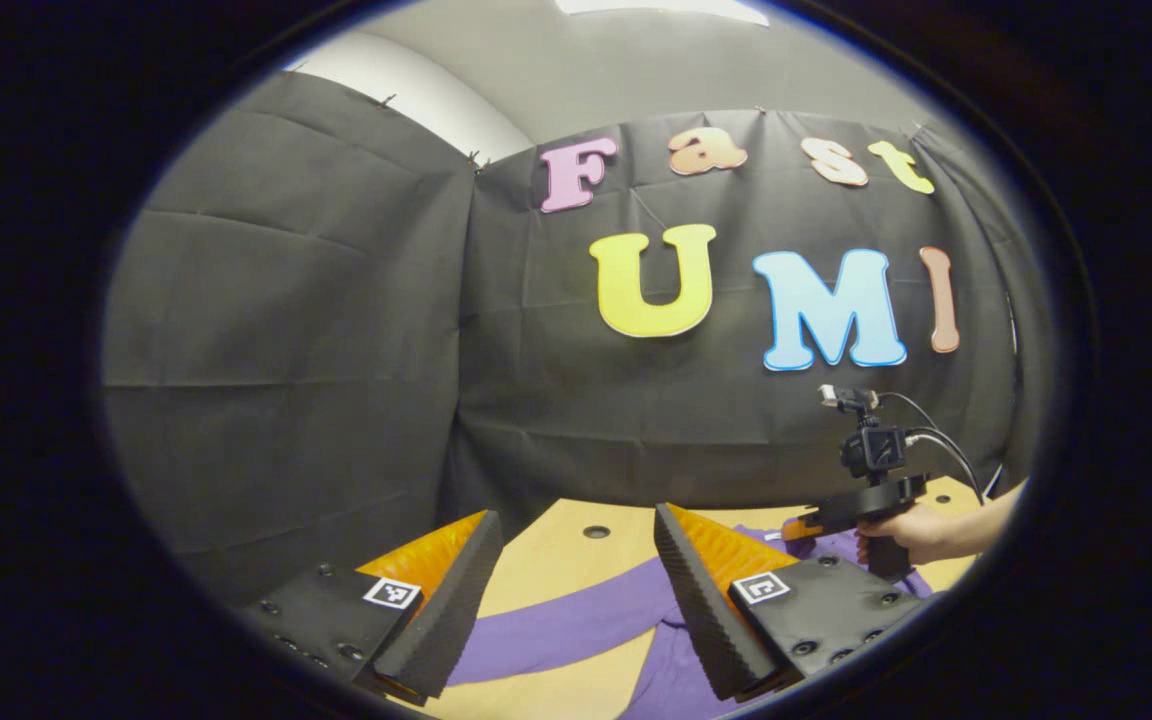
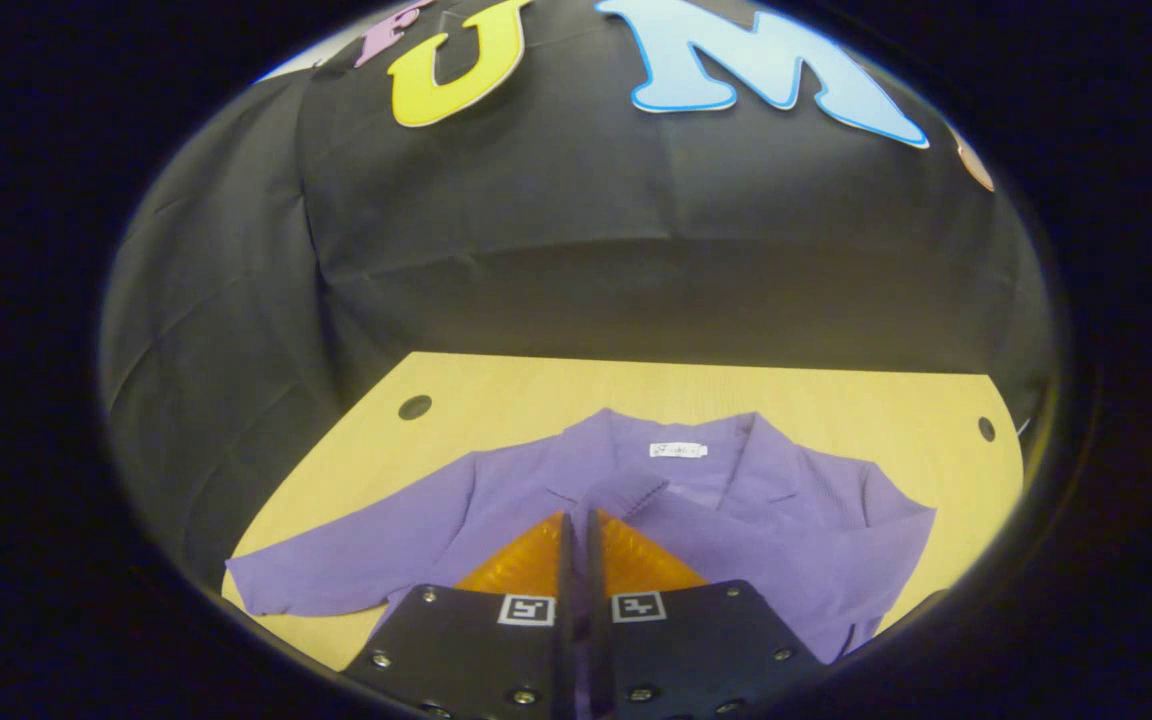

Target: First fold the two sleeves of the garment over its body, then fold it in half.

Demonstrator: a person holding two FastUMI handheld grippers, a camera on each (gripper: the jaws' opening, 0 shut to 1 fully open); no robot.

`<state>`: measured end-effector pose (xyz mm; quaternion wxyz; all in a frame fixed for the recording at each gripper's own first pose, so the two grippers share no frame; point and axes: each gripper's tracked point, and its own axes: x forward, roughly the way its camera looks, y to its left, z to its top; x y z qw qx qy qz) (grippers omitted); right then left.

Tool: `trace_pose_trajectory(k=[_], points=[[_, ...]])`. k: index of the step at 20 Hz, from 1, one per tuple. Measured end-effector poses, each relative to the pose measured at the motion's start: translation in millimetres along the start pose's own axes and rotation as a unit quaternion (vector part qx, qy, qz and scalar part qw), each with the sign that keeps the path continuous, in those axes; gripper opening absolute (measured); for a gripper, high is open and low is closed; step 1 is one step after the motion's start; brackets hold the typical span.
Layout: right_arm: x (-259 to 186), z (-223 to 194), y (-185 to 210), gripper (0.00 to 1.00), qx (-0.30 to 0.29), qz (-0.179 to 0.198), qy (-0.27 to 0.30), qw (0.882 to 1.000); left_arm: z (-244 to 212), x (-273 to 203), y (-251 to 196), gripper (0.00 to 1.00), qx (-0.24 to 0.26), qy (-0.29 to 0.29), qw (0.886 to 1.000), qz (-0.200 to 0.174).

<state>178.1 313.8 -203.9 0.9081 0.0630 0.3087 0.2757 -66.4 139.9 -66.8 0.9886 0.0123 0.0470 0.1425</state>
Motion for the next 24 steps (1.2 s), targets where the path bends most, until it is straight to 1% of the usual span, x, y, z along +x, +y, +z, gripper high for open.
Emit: trace_pose_trajectory(k=[1,2,3,4,5,7,8,9,11,13,15,17,20,21,22,23,24], points=[[-2.4,1.8,3.9,0.14,-0.004,0.005,-0.005,1.000,-0.9,0.3,-0.1,0.97,0.000,0.001,1.000,0.000],[-6.0,4.4,8.2,0.20,-0.009,0.009,-0.011,1.000,-2.7,-0.3,0.0,0.97,-0.001,0.002,1.000,-0.001],[-12.0,7.1,8.3,0.34,-0.017,0.004,-0.016,1.000,-4.2,-0.2,-0.7,0.97,-0.003,0.004,1.000,-0.003],[-18.4,11.1,7.4,0.40,-0.024,0.002,-0.024,0.999,-6.5,0.6,-0.2,0.97,-0.005,0.005,1.000,-0.004],[-22.5,14.6,9.0,0.48,-0.030,0.002,-0.032,0.999,-8.0,0.6,-0.2,0.97,-0.007,0.006,1.000,-0.005],[-35.6,22.3,8.5,0.82,-0.046,-0.008,-0.048,0.998,-11.0,2.8,-0.4,0.97,-0.007,0.006,1.000,-0.005],[-43.5,25.4,7.9,0.84,-0.053,-0.013,-0.059,0.997,-14.6,5.6,0.1,0.97,-0.007,0.006,1.000,-0.005],[-53.3,30.7,8.9,0.91,-0.057,-0.015,-0.069,0.996,-19.6,6.6,1.9,0.97,-0.008,0.009,1.000,-0.003],[-71.8,35.3,12.4,0.91,-0.065,-0.015,-0.084,0.994,-29.6,12.1,7.9,0.97,-0.014,0.016,1.000,0.003],[-93.0,40.6,14.8,0.91,-0.072,-0.015,-0.102,0.992,-43.2,17.3,19.0,0.97,-0.021,0.026,0.999,0.018],[-116.1,43.2,17.8,0.90,-0.080,-0.013,-0.115,0.990,-60.5,22.4,35.1,0.98,-0.022,0.042,0.998,0.042],[-136.9,42.0,18.9,0.93,-0.087,-0.013,-0.128,0.988,-79.1,28.1,56.5,0.97,-0.025,0.056,0.996,0.068],[-163.7,37.3,14.9,0.93,-0.081,-0.015,-0.137,0.987,-115.3,32.3,84.5,0.97,-0.020,0.087,0.991,0.100],[-172.3,35.8,13.0,0.89,-0.074,-0.016,-0.140,0.987,-128.4,34.4,93.1,0.97,-0.017,0.100,0.989,0.109],[-178.8,33.8,9.1,0.96,-0.068,-0.019,-0.140,0.988,-139.9,36.1,100.8,0.97,-0.015,0.114,0.987,0.117],[-186.2,31.5,5.1,0.93,-0.064,-0.021,-0.140,0.988,-153.3,37.3,108.2,0.98,-0.012,0.127,0.984,0.125],[-190.5,28.6,0.8,0.93,-0.061,-0.024,-0.138,0.988,-166.6,39.9,114.5,0.97,-0.013,0.140,0.981,0.130]])
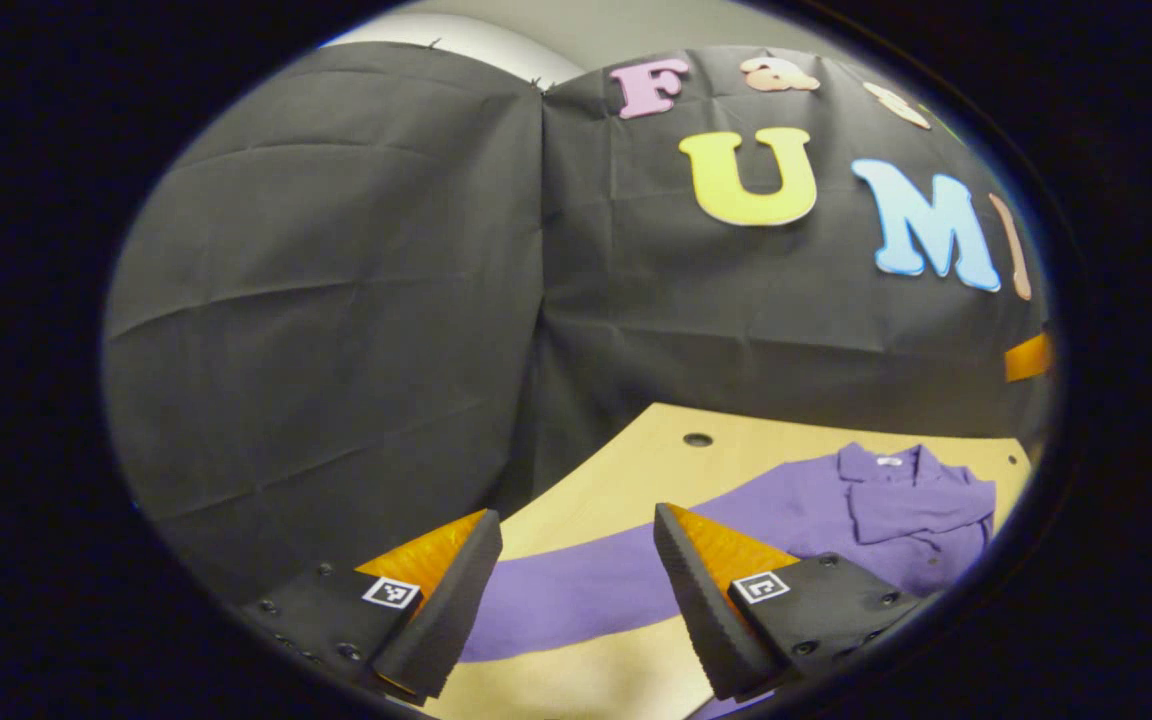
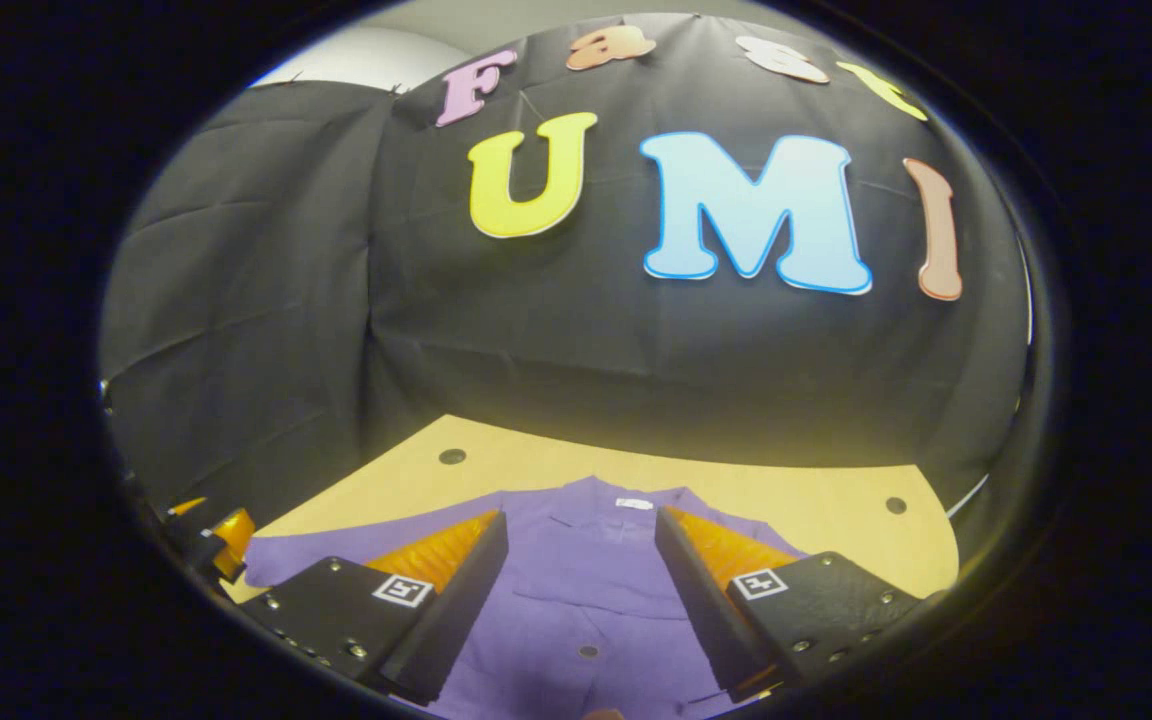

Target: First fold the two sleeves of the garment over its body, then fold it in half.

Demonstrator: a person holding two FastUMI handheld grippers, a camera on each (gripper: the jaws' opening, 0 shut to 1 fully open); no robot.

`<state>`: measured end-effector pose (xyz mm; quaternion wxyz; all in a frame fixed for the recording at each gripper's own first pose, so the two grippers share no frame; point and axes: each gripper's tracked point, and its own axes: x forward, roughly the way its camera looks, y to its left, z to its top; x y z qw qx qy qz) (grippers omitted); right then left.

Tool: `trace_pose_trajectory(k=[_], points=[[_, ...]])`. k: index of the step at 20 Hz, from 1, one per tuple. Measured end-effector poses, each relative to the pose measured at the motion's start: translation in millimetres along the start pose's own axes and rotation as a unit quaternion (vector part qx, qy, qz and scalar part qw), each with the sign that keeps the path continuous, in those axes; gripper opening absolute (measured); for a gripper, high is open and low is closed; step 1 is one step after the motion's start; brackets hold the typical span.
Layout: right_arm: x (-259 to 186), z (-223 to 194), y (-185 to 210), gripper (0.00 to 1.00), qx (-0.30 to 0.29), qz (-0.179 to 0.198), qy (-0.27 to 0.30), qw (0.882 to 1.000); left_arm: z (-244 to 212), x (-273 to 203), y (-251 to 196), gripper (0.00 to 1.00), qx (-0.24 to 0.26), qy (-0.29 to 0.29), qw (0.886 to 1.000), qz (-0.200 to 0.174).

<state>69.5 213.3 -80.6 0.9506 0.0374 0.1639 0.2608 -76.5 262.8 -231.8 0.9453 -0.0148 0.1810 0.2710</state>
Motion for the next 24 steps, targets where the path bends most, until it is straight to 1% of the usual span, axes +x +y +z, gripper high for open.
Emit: trace_pose_trajectory(k=[1,2,3,4,6,9,11,12,13,14,18,19,21,22,24], points=[[-5.7,-1.2,-5.2,0.93,0.000,-0.005,0.001,1.000,-10.3,7.3,5.3,0.98,-0.003,0.014,1.000,0.006],[-9.6,-3.8,-10.8,0.89,-0.003,-0.010,0.004,1.000,-18.9,12.8,11.1,0.98,-0.010,0.029,0.999,0.011],[-14.2,-6.9,-15.6,0.89,-0.005,-0.016,0.007,1.000,-28.0,18.9,15.7,0.98,-0.020,0.043,0.999,0.017],[-16.7,-10.5,-19.3,0.93,-0.007,-0.019,0.012,1.000,-37.1,23.0,19.1,0.98,-0.029,0.056,0.998,0.023],[-21.3,-16.6,-23.4,0.93,-0.004,-0.023,0.020,1.000,-53.3,30.9,27.2,0.98,-0.039,0.079,0.995,0.037],[-25.1,-21.7,-23.9,0.93,0.007,-0.023,0.029,0.999,-75.7,40.8,41.5,0.98,-0.040,0.106,0.992,0.062],[-26.8,-24.1,-23.4,0.93,0.013,-0.023,0.033,0.999,-91.8,46.7,48.7,0.98,-0.048,0.129,0.988,0.072],[-28.2,-25.7,-24.0,0.96,0.015,-0.023,0.035,0.999,-98.1,46.2,52.9,0.98,-0.053,0.142,0.985,0.078],[-31.7,-27.2,-24.5,0.96,0.015,-0.023,0.036,0.999,-104.5,46.4,55.6,0.98,-0.058,0.152,0.983,0.082],[-34.9,-29.4,-25.4,0.93,0.014,-0.024,0.038,0.999,-109.5,47.3,58.9,0.98,-0.063,0.160,0.981,0.088],[-38.3,-35.8,-32.0,0.93,0.018,-0.029,0.046,0.998,-119.8,50.1,64.0,0.98,-0.088,0.176,0.975,0.108],[-39.4,-37.1,-33.4,0.96,0.022,-0.030,0.048,0.998,-121.7,48.3,64.7,0.99,-0.088,0.183,0.973,0.113],[-40.7,-39.0,-35.0,0.89,0.025,-0.031,0.051,0.998,-123.1,46.6,64.1,0.99,-0.080,0.194,0.971,0.117],[-40.6,-39.7,-34.4,0.93,0.026,-0.031,0.052,0.998,-124.9,46.5,65.0,0.98,-0.074,0.198,0.970,0.121],[-39.7,-41.1,-32.7,0.93,0.026,-0.029,0.054,0.998,-125.6,47.4,63.9,0.99,-0.060,0.204,0.970,0.121]])
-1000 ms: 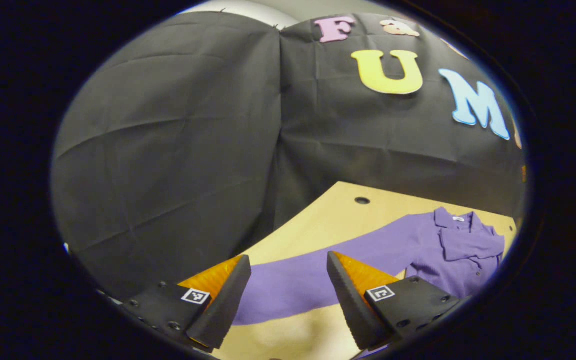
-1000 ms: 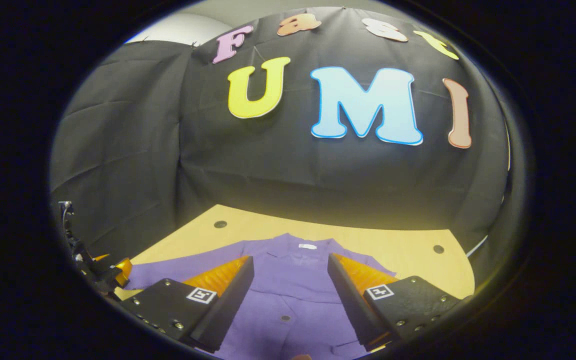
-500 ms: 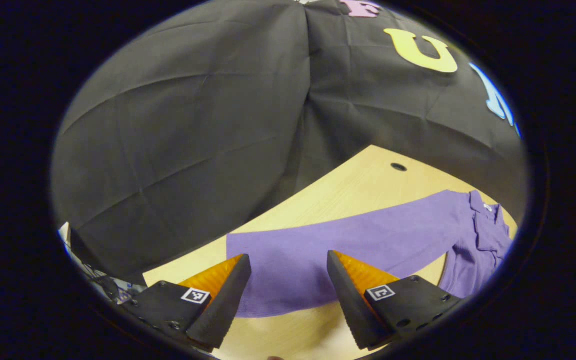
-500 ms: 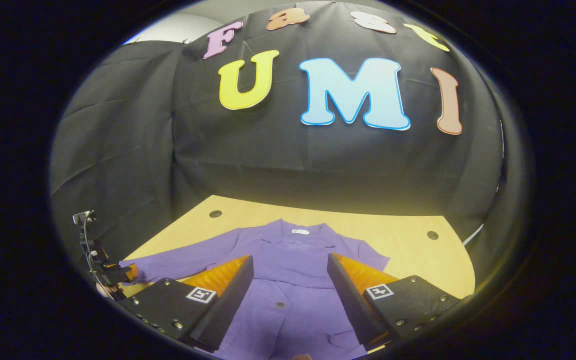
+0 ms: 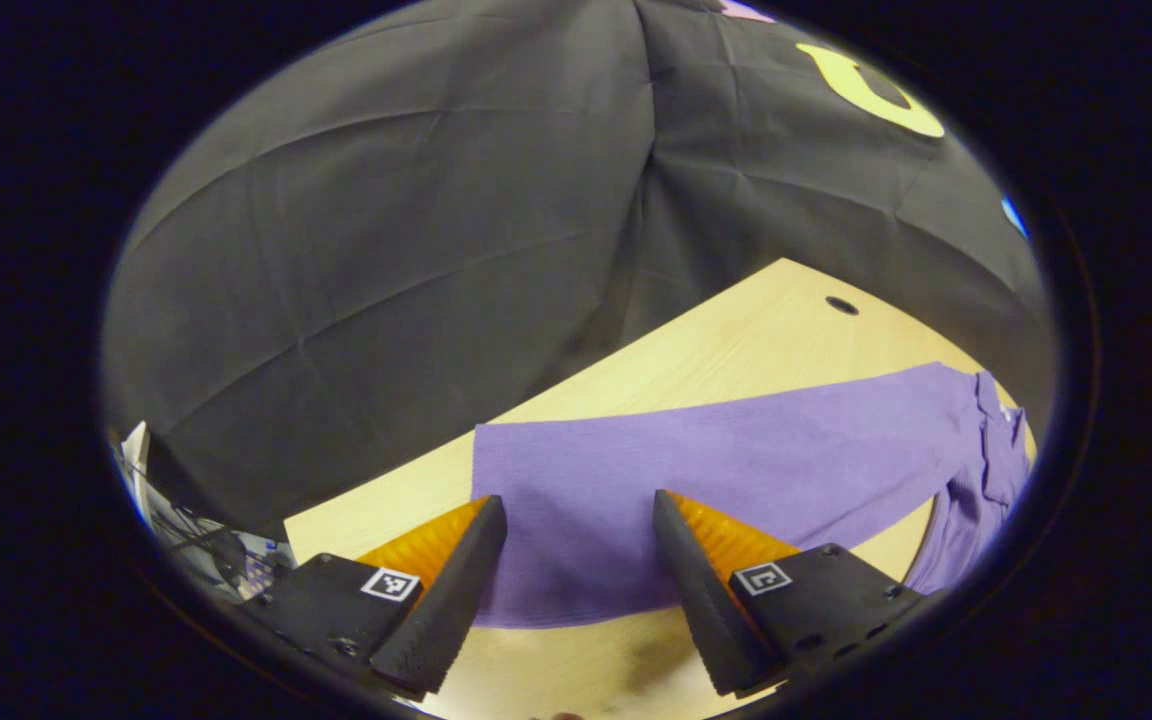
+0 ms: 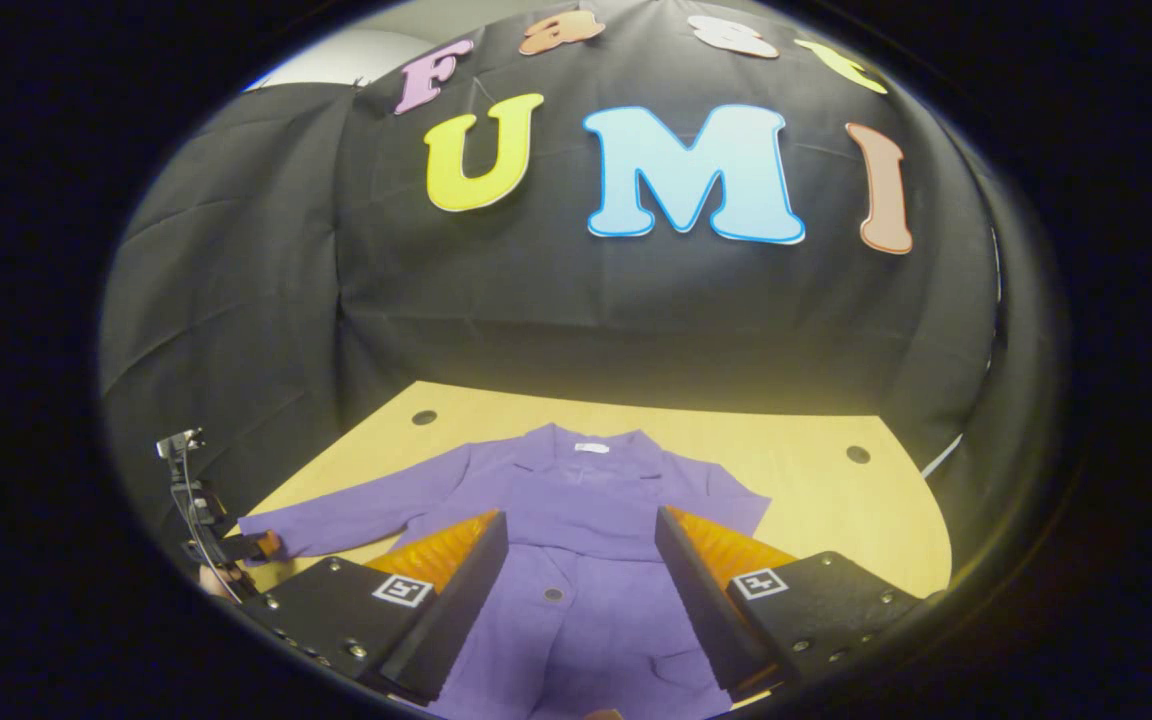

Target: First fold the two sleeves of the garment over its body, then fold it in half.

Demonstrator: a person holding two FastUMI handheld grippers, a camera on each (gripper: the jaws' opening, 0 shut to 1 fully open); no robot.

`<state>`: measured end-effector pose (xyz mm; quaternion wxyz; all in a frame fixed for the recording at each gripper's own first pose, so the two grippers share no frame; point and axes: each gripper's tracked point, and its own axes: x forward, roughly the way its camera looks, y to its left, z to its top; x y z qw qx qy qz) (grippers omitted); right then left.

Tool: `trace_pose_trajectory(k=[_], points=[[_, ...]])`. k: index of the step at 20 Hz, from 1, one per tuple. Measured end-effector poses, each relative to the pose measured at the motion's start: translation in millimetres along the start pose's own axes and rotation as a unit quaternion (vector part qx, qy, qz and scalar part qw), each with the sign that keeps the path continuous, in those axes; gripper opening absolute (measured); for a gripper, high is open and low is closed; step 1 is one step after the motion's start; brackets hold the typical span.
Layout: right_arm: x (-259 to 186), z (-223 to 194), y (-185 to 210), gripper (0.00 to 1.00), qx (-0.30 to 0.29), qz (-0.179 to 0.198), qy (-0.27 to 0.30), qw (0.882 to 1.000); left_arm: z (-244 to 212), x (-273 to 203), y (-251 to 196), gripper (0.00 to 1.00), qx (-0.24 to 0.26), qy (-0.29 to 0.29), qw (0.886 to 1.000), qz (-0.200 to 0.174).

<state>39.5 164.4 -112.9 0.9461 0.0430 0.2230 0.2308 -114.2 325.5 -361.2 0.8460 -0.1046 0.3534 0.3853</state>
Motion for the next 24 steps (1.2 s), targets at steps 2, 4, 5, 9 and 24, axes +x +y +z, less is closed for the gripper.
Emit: trace_pose_trajectory(k=[2,4,5,9,24], points=[[0.4,-1.2,3.2,0.93,0.001,0.005,0.002,1.000,0.1,-0.3,-0.6,0.96,0.001,0.001,1.000,0.001],[1.4,-3.3,6.4,0.93,0.006,0.011,0.005,1.000,1.4,-1.8,-7.5,0.81,0.001,-0.002,1.000,-0.005],[1.1,-3.4,7.3,0.93,0.008,0.013,0.006,1.000,1.1,-1.9,-12.1,0.67,0.008,-0.003,1.000,-0.009],[-1.8,-6.0,1.8,0.93,0.014,0.010,0.007,1.000,5.1,1.3,-19.5,0.10,0.018,-0.010,1.000,-0.014],[-43.4,-30.3,-77.7,0.93,0.054,-0.056,0.003,0.997,82.9,-71.8,-124.5,0.07,-0.066,-0.064,0.977,-0.195]])
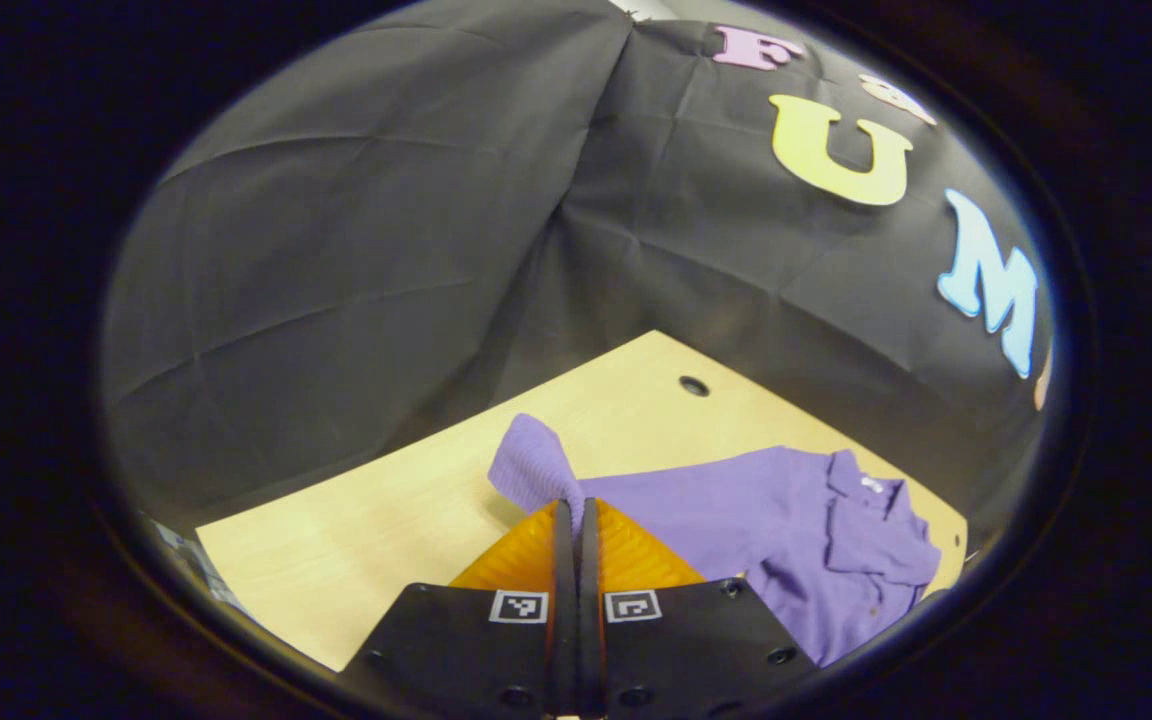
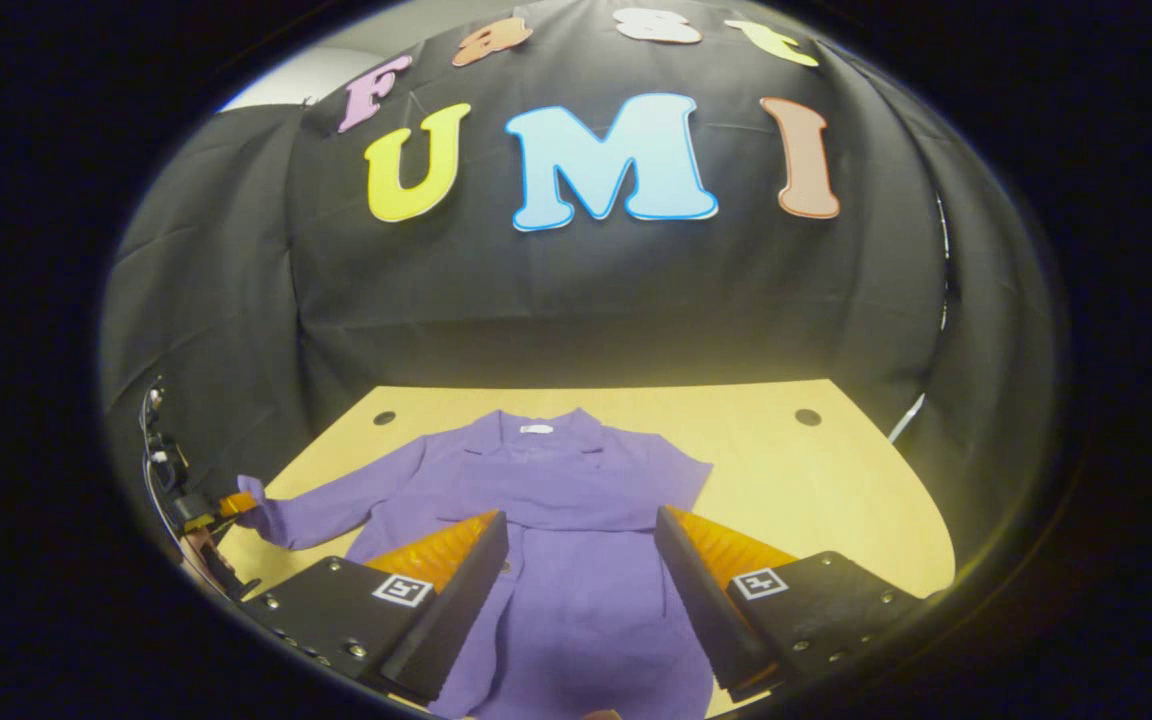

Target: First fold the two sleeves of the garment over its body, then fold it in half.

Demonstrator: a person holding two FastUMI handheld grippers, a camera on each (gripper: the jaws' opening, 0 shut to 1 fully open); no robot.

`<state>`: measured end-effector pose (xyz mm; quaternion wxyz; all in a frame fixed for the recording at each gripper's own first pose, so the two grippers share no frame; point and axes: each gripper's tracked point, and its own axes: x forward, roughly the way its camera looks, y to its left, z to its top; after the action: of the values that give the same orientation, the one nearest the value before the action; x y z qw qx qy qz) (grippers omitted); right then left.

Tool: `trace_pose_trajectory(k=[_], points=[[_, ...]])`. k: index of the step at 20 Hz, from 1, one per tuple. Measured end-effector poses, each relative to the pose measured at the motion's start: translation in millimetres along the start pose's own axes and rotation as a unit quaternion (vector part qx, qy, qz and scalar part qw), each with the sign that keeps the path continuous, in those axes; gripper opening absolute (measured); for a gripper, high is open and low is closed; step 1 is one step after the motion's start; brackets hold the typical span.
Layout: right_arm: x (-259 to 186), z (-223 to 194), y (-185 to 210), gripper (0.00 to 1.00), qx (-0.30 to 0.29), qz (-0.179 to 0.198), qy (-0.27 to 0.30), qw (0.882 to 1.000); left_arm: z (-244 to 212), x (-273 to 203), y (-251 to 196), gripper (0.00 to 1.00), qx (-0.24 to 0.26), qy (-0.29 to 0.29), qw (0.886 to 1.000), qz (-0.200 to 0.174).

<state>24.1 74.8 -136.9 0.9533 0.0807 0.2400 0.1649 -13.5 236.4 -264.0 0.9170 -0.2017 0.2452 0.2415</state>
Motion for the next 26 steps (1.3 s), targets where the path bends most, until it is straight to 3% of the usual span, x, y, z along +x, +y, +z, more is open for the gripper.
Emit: trace_pose_trajectory(k=[8,12,17,21,26], points=[[-8.0,-9.8,-65.7,0.93,0.009,-0.023,-0.005,1.000,1.4,-10.0,-177.4,0.06,0.042,-0.002,0.993,-0.112],[-13.5,-16.3,-101.1,0.89,0.003,-0.037,-0.005,0.999,-19.5,-14.5,-274.8,0.06,0.067,0.011,0.983,-0.173],[-19.9,-22.6,-147.0,0.93,0.016,-0.060,-0.002,0.998,-43.6,-20.1,-383.0,0.06,0.107,0.003,0.966,-0.236],[-20.7,-32.2,-171.0,0.89,0.028,-0.073,0.005,0.997,-86.6,-29.8,-447.0,0.06,0.152,0.023,0.949,-0.275],[-24.5,-42.6,-180.8,0.93,0.016,-0.077,0.012,0.997,-146.1,-28.3,-491.1,0.06,0.197,0.052,0.932,-0.301]])
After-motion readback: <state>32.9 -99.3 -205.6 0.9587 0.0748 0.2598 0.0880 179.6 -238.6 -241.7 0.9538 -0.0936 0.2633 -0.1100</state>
